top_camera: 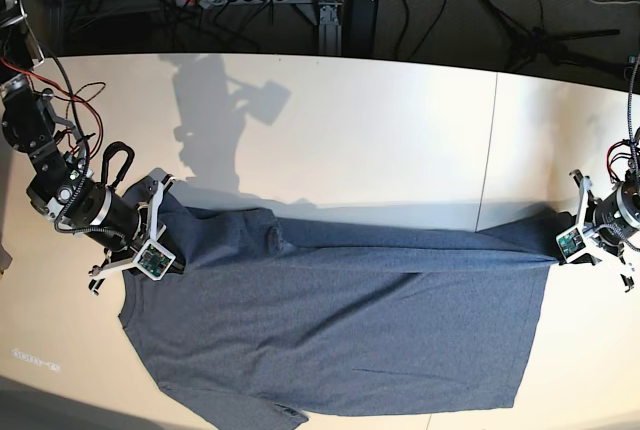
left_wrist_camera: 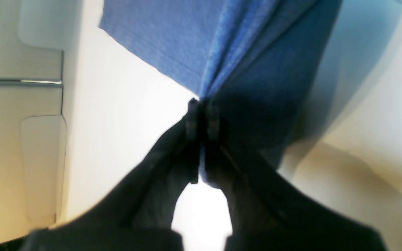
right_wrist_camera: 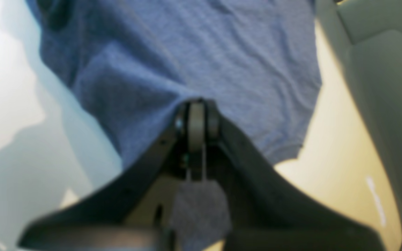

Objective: Fold the T-shirt properly
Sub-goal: 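Lift the grasped shirt edge up with both grippers, then lower the held shirt edge back onto the table with both grippers, then drag the shirt with both grippers toward the robot's base, then open the left gripper and move it to the opposite shirt edge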

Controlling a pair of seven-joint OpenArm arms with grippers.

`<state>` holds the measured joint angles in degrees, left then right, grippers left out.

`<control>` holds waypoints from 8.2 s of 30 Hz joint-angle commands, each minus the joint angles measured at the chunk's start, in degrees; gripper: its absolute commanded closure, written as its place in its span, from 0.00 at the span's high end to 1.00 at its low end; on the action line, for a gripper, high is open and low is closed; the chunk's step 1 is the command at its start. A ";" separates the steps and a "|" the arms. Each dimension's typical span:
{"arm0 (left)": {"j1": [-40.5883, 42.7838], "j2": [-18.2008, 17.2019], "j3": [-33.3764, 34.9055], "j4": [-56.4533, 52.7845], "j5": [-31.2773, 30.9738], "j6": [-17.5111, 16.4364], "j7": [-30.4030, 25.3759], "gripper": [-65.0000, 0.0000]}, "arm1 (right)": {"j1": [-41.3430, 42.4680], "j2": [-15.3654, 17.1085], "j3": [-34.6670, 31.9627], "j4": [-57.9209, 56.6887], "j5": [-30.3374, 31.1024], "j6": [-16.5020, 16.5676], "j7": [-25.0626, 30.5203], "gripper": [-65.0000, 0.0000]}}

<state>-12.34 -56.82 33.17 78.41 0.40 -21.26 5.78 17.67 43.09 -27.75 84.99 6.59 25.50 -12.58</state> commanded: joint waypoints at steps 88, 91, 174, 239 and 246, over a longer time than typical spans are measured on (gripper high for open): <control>-11.96 12.37 9.88 -14.27 -28.50 1.92 14.62 0.00 | -7.02 -10.23 17.31 -14.19 20.20 2.36 -17.44 0.00; -11.93 12.46 9.88 -16.63 -27.15 1.95 12.66 0.00 | -6.91 -8.92 17.31 -14.25 20.22 2.36 -17.22 0.00; 10.43 11.78 -6.25 -0.35 -24.76 4.15 24.28 0.00 | -21.94 -14.84 30.32 -8.11 23.06 3.23 -20.00 0.00; 39.95 18.67 -51.30 33.38 -29.77 4.37 21.79 0.07 | -37.68 -7.69 40.11 -1.18 30.49 3.28 -23.28 0.00; 25.44 17.73 -48.17 18.36 -36.44 4.35 18.18 0.15 | -37.66 -7.69 40.11 -1.18 29.94 3.28 -23.28 0.00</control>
<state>13.80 -37.78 -14.37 95.64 -35.79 -16.93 25.69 -19.68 34.30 11.99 83.88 38.68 25.47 -33.61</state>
